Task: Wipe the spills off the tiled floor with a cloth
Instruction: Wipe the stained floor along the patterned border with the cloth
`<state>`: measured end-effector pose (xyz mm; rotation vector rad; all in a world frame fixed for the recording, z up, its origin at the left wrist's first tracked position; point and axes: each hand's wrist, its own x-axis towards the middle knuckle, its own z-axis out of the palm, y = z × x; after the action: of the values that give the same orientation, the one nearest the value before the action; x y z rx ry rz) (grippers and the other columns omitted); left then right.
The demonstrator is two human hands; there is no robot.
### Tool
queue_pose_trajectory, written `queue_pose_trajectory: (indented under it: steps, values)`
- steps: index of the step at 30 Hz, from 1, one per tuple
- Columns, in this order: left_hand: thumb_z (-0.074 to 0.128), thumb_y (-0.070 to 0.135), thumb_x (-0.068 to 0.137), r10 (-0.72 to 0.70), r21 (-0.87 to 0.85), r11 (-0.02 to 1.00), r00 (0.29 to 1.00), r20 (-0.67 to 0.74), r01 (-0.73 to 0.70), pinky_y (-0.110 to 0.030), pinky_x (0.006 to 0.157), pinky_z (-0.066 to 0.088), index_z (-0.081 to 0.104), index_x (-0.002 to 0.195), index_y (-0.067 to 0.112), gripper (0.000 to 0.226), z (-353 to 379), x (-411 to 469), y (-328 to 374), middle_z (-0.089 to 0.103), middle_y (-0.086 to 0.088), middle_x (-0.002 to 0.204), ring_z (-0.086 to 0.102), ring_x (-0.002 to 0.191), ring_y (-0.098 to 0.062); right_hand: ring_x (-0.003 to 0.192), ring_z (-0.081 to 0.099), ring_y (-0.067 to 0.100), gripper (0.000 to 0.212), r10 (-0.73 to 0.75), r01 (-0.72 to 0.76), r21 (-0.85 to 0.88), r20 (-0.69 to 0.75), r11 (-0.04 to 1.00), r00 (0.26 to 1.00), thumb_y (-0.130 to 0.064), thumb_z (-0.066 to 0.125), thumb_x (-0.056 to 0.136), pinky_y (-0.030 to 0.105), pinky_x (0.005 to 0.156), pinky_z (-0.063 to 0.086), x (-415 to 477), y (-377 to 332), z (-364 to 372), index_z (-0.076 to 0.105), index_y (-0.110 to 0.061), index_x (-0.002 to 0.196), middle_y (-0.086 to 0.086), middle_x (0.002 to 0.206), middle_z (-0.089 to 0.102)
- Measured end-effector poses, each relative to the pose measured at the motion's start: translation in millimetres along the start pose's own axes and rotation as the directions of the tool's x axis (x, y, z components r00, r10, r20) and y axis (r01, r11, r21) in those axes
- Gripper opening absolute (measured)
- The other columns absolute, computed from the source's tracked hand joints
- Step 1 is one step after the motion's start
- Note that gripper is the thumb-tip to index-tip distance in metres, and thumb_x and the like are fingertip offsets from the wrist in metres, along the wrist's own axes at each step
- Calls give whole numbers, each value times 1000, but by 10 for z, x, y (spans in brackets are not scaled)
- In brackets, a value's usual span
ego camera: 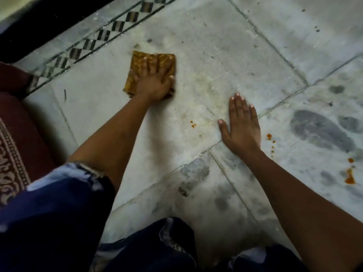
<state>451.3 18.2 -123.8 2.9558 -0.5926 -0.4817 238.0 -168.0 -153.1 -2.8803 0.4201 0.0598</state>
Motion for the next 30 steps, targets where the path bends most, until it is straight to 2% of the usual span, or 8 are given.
queue_pose_trajectory:
  steps: [6,10,15,20,22,26,28,30]
  values:
    - [14,58,87,328,138,936,945,-6,-324,-58,111,0,9,145,44,60,284,-1031,-160,4,-1,159,0,146,-28,146,8,23,71,5,-5,15,-6,1000,1000,-47,22,93,37,118,3,-12,2,19,11,-5,149,13,157,9]
    - [21,69,79,158,152,976,987,-18,-154,-62,110,0,9,146,44,73,64,-687,-594,0,-3,160,-3,145,-32,146,8,22,72,11,-11,-9,-10,1000,1000,-49,18,92,37,118,2,-13,15,30,10,-4,149,13,157,9]
    - [34,59,90,-30,-3,1000,999,-33,30,-64,110,4,7,148,41,66,24,-106,-53,-6,-3,160,-8,143,-42,146,6,21,73,6,-6,-1,0,1000,1000,-49,18,91,36,118,0,5,7,4,10,-5,149,12,158,8]
    - [18,61,84,356,138,926,934,-14,-351,-58,110,10,9,145,41,65,315,-892,-74,7,-3,159,3,145,-36,146,6,22,73,4,-4,1,1,1000,1000,-49,17,91,36,118,1,3,7,1,9,-5,149,13,158,8]
    - [21,62,81,294,157,945,956,-26,-286,-59,111,10,9,144,41,67,303,-1027,-411,9,-3,159,5,145,-34,146,6,22,73,3,-3,-1,5,1000,1000,-49,17,92,36,118,0,-6,16,10,9,-5,149,13,158,7]
    - [26,59,88,-67,62,996,996,-53,71,-59,113,4,4,147,44,65,92,-530,-577,-4,0,160,-6,145,-34,146,5,22,71,1,-1,-9,4,1000,1000,-48,19,93,36,118,1,-7,5,7,8,-5,149,13,158,7]
    - [29,50,95,-99,8,995,993,-64,100,-60,113,3,6,148,42,58,34,-285,-300,-3,1,160,-4,145,-36,146,4,22,71,5,-5,-11,12,1000,1000,-48,20,93,36,118,1,2,2,-1,7,-6,149,12,158,5]
    - [24,49,94,1,29,1000,999,-47,0,-59,112,3,10,148,39,57,96,-297,1,1,-1,160,-1,145,-35,146,3,22,72,10,-9,-13,21,1000,1000,-49,18,92,36,118,0,1,4,-14,6,-6,149,12,158,4]
